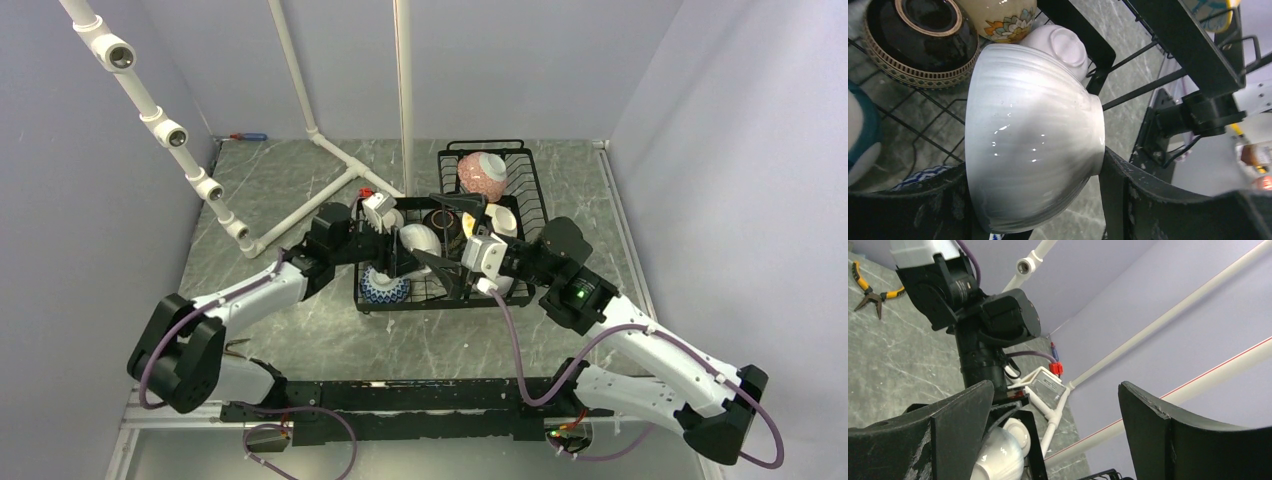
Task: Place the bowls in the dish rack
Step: Turn the bowl upside down on the dish rack.
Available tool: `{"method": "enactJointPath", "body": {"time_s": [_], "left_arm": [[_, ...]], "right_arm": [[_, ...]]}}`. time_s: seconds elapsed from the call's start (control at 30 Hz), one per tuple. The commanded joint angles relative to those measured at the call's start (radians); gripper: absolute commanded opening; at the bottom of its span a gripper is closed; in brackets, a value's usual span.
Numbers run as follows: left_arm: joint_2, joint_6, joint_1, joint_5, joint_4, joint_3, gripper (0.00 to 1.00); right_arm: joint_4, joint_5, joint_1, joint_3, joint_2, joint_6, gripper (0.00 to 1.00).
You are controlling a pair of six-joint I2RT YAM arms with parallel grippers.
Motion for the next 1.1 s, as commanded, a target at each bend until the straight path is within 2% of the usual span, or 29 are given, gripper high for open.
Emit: {"method": "enactJointPath", "body": {"time_s": [0.0, 0.2, 0.3, 0.57, 0.87, 1.07], "left_arm": [[0.044, -0.220, 0.003, 0.050, 0.134, 0.071, 0.03], [0.196, -0.352, 0.003, 0.100, 0.087, 0.170, 0.03], [0.242, -0.409, 0.003, 0.110, 0.185, 0.156, 0.03], [0.314, -0.492, -0.016, 0.100, 0.300, 0.151, 0.03], [0.375, -0.540, -0.056, 0.065, 0.332, 0.149, 0.03], [0.398, -0.503, -0.087, 0.046, 0.260, 0.188, 0.03]], "right_arm": [[0.049, -0.027, -0.002, 0.008, -0.026, 0.023, 1.00], [0.038, -0.030, -0.002, 0.007, -0.037, 0.022, 1.00], [0.030, -0.030, -0.002, 0.007, -0.046, 0.019, 1.00], [0.015, -0.026, -0.002, 0.002, -0.058, 0.016, 1.00], [0.002, -0.023, -0.002, 0.002, -0.066, 0.015, 1.00], [-0.001, -0.020, -0.003, 0.000, -0.067, 0.013, 1.00]]}}
